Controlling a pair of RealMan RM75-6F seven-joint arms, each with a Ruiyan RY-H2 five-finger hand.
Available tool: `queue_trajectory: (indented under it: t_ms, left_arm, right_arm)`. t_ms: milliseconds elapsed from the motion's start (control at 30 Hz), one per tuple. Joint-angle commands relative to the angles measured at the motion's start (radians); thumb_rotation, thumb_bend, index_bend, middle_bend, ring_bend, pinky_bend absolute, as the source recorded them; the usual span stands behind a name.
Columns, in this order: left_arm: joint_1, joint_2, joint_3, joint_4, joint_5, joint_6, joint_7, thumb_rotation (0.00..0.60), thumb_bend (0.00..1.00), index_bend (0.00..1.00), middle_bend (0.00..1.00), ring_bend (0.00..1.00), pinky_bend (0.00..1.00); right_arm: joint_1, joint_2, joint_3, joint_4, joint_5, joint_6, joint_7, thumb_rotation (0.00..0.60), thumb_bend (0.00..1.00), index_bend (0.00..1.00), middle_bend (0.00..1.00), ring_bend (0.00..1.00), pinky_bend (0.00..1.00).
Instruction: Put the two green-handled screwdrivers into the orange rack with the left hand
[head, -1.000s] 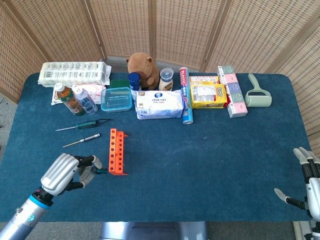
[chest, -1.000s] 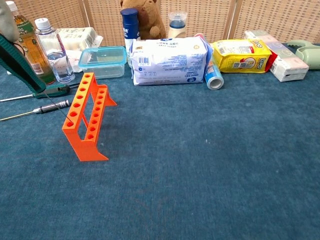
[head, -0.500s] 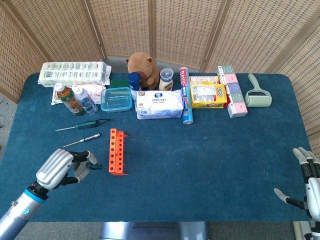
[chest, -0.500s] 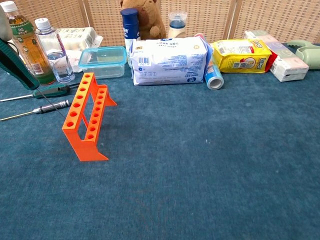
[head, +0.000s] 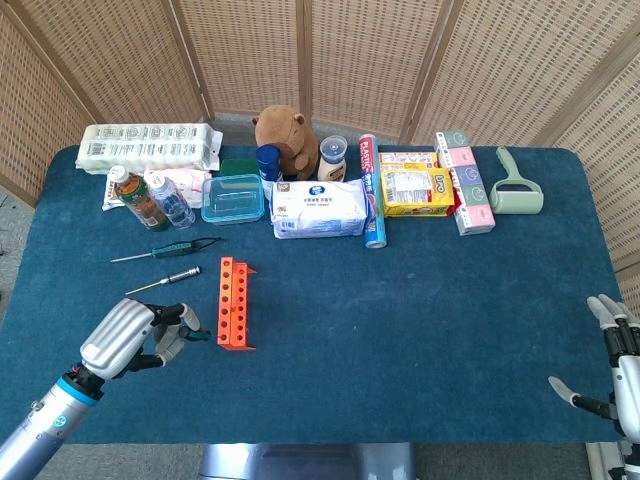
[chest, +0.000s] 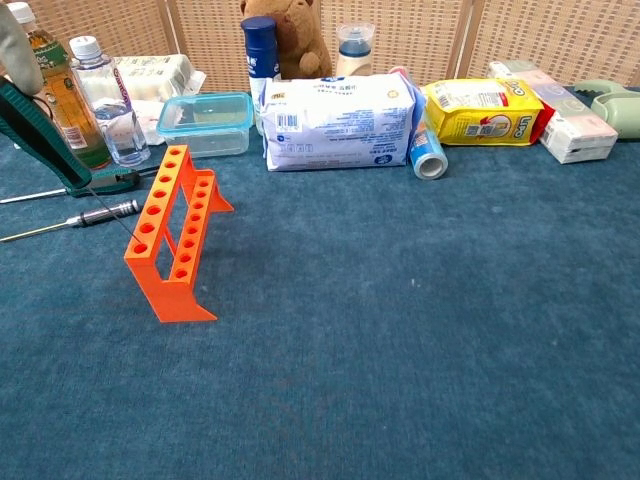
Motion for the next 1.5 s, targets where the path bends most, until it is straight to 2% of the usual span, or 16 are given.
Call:
queue_trajectory:
  t_ms: [33,733,1500]
  left_arm:
    - [0.000,-0.004,-0.002,0.003,-0.004,-0.002,-0.002,0.600,0.39,0.48,0.78,0.72,0.86]
    - [-0.007,-0.032,-0.015,0.001,-0.038,-0.025,0.042,0.600,0.40,0.48,0.78,0.72,0.86]
    - [-0.042,-0.122,-0.036,0.044,-0.144,-0.099,0.142,0.600,0.40,0.48,0.78,0.72,0.86]
  right_arm:
    - [0.000,0.000,-0.001,0.000,-0.001,0.000,0.000,0.600,0.10,0.02,0.04,0.00,0.00]
    - [-0.002,0.003,-0.001,0.000,-0.002,0.002,0.007,0.600,0.10,0.02,0.04,0.00,0.01]
    - [-0.003,0.007,-0.001,-0.002,-0.001,0.002,0.015,0.600,0.10,0.02,0.04,0.00,0.01]
